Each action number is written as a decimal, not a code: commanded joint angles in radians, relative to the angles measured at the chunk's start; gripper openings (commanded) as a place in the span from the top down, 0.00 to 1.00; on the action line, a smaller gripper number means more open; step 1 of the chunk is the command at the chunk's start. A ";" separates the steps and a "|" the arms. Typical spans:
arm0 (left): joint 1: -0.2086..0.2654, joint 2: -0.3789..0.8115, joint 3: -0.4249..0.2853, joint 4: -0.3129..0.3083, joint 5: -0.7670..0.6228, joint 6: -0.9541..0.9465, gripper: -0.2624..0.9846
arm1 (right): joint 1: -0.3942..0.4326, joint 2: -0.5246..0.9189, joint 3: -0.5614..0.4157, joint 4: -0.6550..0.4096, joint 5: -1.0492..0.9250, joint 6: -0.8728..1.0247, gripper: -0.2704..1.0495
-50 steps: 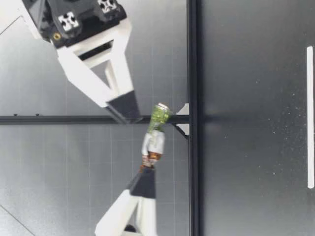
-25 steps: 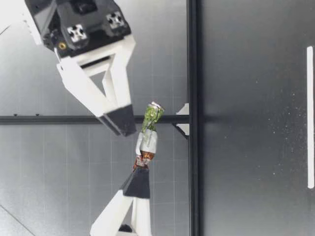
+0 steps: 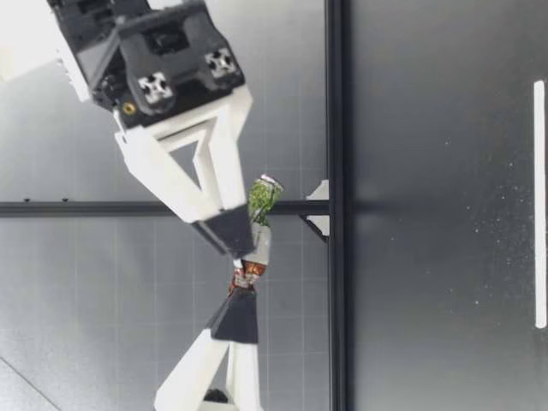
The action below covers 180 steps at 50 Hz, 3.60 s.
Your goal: Pick up the candy and unwrap it.
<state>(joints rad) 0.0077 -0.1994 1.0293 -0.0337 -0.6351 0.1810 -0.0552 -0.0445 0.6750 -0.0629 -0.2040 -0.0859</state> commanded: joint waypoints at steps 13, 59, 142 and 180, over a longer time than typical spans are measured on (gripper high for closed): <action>-0.012 -0.008 -0.017 0.003 -0.009 -0.002 0.93 | -0.014 -0.026 -0.028 0.015 -0.002 0.003 0.78; -0.012 0.046 -0.040 -0.075 0.000 -0.121 0.33 | -0.014 -0.021 -0.035 0.029 0.000 0.071 0.92; 0.031 0.054 -0.012 -0.095 -0.057 -0.117 0.54 | -0.038 -0.046 0.017 0.026 0.023 0.141 0.89; 0.028 -0.040 0.028 -0.094 -0.057 -0.114 0.68 | -0.037 -0.097 0.083 0.018 -0.069 0.140 0.44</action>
<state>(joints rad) 0.0368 -0.2102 1.0615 -0.1304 -0.6872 0.0660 -0.0859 -0.0997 0.7547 -0.0430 -0.2301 0.0522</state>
